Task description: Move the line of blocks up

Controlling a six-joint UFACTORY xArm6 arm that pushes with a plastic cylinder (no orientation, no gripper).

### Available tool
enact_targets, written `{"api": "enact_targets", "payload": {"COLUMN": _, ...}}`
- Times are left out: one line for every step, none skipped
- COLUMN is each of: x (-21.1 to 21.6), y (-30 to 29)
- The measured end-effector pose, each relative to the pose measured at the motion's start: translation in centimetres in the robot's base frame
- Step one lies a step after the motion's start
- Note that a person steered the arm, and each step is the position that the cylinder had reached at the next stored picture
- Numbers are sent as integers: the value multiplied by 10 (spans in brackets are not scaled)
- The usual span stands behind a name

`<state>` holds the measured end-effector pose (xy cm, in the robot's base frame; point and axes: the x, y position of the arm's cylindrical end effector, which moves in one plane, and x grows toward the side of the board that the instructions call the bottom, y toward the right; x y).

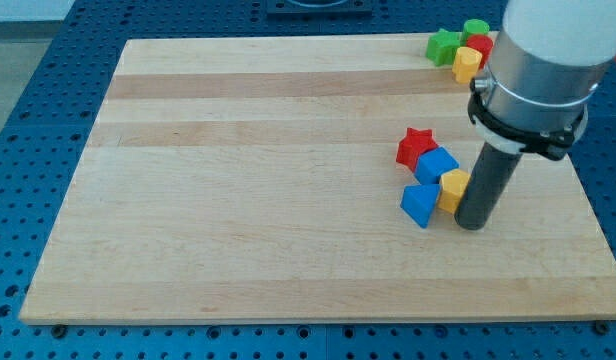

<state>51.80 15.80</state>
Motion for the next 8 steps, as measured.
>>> {"api": "enact_targets", "payload": {"x": -12, "y": -3}}
{"api": "enact_targets", "payload": {"x": -23, "y": -8}}
{"api": "enact_targets", "payload": {"x": -34, "y": -25}}
{"api": "enact_targets", "payload": {"x": -43, "y": -42}}
{"api": "enact_targets", "payload": {"x": -51, "y": -53}}
{"api": "enact_targets", "payload": {"x": -59, "y": -66}}
{"api": "enact_targets", "payload": {"x": -68, "y": -75}}
{"api": "enact_targets", "payload": {"x": -76, "y": -75}}
